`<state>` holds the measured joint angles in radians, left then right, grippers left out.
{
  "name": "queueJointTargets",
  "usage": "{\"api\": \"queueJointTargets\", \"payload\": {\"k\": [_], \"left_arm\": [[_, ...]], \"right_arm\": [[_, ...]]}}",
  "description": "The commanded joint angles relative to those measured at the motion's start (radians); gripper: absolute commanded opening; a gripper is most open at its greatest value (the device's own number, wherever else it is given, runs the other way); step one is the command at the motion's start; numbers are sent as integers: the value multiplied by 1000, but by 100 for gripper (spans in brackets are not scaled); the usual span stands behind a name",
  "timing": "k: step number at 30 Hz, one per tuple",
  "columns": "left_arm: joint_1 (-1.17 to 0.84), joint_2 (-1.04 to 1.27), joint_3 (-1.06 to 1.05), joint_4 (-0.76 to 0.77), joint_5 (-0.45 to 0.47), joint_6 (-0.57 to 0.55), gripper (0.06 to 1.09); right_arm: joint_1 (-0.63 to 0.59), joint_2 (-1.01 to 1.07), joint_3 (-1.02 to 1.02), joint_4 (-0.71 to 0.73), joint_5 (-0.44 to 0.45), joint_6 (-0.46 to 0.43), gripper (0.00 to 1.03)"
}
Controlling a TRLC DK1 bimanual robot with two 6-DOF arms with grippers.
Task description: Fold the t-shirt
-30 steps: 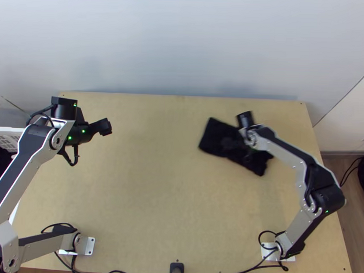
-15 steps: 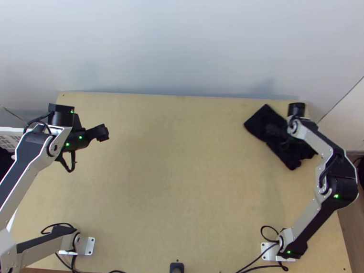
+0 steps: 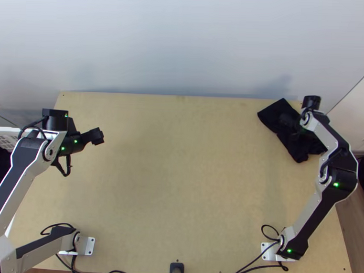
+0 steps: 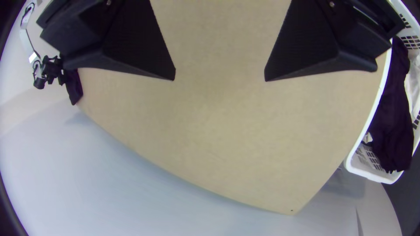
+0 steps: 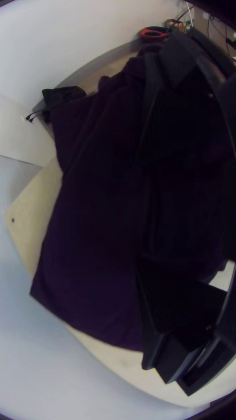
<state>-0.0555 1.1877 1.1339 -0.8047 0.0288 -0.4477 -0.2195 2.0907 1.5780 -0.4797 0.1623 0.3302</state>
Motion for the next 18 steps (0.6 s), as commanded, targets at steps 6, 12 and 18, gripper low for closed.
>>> {"api": "queueJointTargets", "payload": {"k": [6, 12, 18], "left_arm": [[20, -65, 3, 55, -106, 32, 105], [68, -163, 7, 70, -182, 136, 105], [97, -358, -135, 223, -279, 294, 105]], "right_arm": [[43, -218, 24, 1, -153, -26, 99], [177, -423, -78, 12, -153, -134, 99], [359, -636, -285, 39, -136, -163, 99]]}}
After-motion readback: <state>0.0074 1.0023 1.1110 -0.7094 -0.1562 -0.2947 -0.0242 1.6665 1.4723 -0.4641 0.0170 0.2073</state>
